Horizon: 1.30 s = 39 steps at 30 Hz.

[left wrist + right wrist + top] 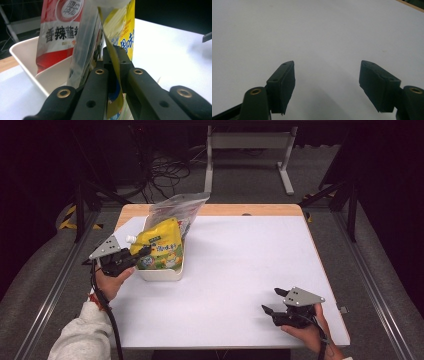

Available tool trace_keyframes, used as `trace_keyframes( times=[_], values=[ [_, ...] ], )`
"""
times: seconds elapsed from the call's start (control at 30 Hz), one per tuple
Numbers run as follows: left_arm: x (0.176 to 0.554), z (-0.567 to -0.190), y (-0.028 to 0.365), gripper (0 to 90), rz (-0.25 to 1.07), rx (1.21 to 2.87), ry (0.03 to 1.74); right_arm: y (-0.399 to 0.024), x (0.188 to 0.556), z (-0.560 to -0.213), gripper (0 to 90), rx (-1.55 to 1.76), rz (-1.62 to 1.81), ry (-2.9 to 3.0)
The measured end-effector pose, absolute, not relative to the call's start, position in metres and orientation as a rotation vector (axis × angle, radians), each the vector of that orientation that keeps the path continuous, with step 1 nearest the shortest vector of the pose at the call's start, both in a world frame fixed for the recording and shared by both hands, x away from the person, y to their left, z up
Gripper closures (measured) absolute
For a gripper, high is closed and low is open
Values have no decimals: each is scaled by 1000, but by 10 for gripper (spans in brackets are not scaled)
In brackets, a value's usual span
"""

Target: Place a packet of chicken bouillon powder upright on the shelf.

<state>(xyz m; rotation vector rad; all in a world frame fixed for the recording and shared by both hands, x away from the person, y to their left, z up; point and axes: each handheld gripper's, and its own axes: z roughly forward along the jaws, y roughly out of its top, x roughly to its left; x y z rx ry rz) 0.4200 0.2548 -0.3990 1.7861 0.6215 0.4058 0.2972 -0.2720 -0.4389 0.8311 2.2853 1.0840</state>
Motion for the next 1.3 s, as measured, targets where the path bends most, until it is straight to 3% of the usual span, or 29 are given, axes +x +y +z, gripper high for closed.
trace_keyframes(
  times=[0.97,1.3],
  values=[
    [419,-407,258,890,419,1794,659,-270,298,-437,292,807,1088,2281],
    [413,-402,257,799,455,1762,676,-271,297,-436,292,807,1089,2280]
  ],
)
